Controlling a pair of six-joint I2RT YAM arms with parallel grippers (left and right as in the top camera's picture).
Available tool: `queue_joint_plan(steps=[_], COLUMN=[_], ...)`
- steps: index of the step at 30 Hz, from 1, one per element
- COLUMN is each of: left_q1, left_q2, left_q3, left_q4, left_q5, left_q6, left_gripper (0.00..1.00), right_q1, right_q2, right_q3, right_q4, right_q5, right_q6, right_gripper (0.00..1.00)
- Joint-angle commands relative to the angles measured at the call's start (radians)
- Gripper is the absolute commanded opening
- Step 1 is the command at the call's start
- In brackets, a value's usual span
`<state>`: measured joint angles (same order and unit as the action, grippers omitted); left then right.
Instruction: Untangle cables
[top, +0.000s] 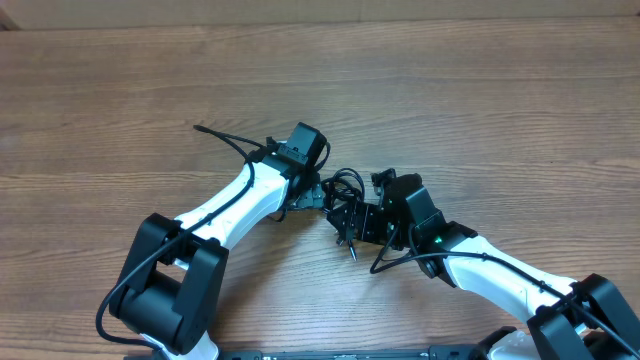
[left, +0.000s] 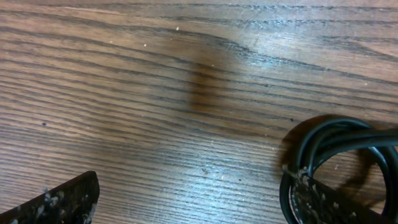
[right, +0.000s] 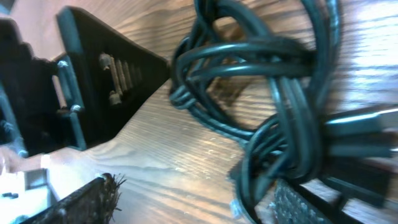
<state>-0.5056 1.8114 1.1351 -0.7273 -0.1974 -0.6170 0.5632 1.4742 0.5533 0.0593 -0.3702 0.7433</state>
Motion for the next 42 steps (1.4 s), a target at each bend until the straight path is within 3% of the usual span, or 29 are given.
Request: queue_joint_plan(steps=[1, 23, 30, 37, 39, 42], left_q1=[0.002, 0.000, 0.000, -0.001, -0.001, -0.001], left_q2=[0.009, 0.009, 0.009, 0.009, 0.009, 0.009], left_q3=[0.005, 0.005, 0.005, 0.005, 0.005, 0.005], left_q4=[0.005, -0.024, -0.027, -0.027, -0.024, -0.024], left_q5=[0.036, 0.147, 0.171, 0.190, 0.190, 0.190], left_q6=[0.019, 0.054, 0.056, 0.057, 0.057, 0.057], left_gripper=[0.99, 1.00, 1.00, 1.00, 1.00, 1.00], right_q1=[-0.003, -0.002, -0.002, -0.002, -0.002, -0.002], right_q2=[-0.012, 0.015, 0.015, 0.034, 0.044, 0.045], right_q3=[0.022, 0.022, 0.022, 0.022, 0.022, 0.022], right_q4=[-0.001, -0.018, -0.028, -0.018, -0.012, -0.007], right_q5=[0.082, 0.086, 0.126, 0.126, 0.123, 0.124], right_q6=[-0.016, -0.019, -0.019, -0.019, -0.019, -0.019], right_gripper=[0.83, 0.75, 0.65, 0.64, 0.52, 0.46])
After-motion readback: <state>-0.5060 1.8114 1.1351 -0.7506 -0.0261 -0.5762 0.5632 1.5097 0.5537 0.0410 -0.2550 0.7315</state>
